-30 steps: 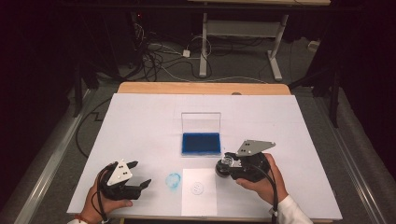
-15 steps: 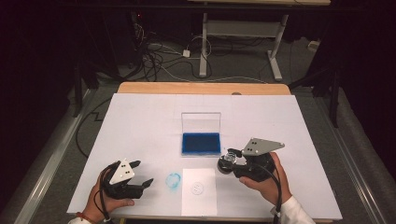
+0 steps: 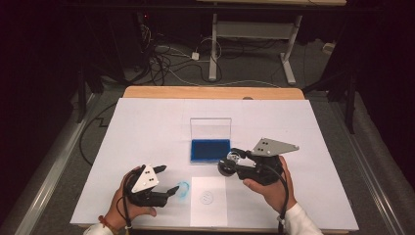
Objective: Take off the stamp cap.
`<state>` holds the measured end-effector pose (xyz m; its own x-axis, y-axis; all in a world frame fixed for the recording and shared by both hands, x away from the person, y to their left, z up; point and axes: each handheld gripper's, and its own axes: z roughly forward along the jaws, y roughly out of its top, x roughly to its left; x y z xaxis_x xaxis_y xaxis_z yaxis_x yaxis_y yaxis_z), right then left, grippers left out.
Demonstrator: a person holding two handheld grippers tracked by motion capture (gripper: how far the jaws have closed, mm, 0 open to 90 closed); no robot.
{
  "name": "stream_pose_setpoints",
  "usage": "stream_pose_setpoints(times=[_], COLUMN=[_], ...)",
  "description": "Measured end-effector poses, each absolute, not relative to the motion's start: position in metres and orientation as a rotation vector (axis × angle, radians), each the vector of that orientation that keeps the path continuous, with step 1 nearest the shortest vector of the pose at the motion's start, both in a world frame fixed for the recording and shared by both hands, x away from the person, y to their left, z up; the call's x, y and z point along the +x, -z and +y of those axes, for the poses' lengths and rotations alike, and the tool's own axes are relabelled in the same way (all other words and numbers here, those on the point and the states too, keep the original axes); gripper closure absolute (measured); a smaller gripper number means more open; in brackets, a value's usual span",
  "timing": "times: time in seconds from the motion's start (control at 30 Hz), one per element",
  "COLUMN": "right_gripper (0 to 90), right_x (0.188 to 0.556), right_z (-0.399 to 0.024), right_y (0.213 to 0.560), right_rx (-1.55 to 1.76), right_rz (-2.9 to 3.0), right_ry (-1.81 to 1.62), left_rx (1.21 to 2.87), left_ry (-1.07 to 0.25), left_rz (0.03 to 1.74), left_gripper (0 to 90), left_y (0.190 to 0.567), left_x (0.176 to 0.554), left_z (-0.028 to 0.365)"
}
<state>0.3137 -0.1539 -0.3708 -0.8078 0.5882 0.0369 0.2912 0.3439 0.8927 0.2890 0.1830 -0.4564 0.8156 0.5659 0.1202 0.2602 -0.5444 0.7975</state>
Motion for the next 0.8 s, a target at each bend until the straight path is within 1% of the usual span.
stream_pose_setpoints(times=[0.03, 0.17, 0.37, 0.43, 0.5, 0.73, 0.8], right_gripper=[57.0, 57.0, 57.0, 57.0, 57.0, 57.0, 57.0], right_x=[0.313, 0.314, 0.319, 0.32, 0.322, 0.325, 0.325], right_z=[-0.15, -0.139, -0.119, -0.114, -0.109, -0.11, -0.109], right_y=[0.37, 0.369, 0.366, 0.366, 0.368, 0.374, 0.377], right_rx=[0.775, 0.759, 0.724, 0.723, 0.718, 0.747, 0.753], right_rz=[2.32, 2.331, 2.333, 2.326, 2.324, 2.333, 2.338], right_ry=[-1.452, -1.487, -1.517, -1.522, -1.516, -1.538, -1.537], left_rx=[2.178, 2.158, 2.108, 2.13, 2.111, 2.107, 2.103], left_ry=[-0.453, -0.443, -0.433, -0.423, -0.41, -0.414, -0.387], left_rz=[0.581, 0.534, 0.506, 0.496, 0.493, 0.436, 0.413], left_gripper=[22.1, 22.1, 22.6, 23.2, 24.7, 27.5, 28.7], left_y=[0.455, 0.452, 0.449, 0.449, 0.45, 0.447, 0.445], left_x=[0.295, 0.301, 0.32, 0.328, 0.334, 0.325, 0.321], left_z=[0.172, 0.161, 0.143, 0.137, 0.131, 0.116, 0.111])
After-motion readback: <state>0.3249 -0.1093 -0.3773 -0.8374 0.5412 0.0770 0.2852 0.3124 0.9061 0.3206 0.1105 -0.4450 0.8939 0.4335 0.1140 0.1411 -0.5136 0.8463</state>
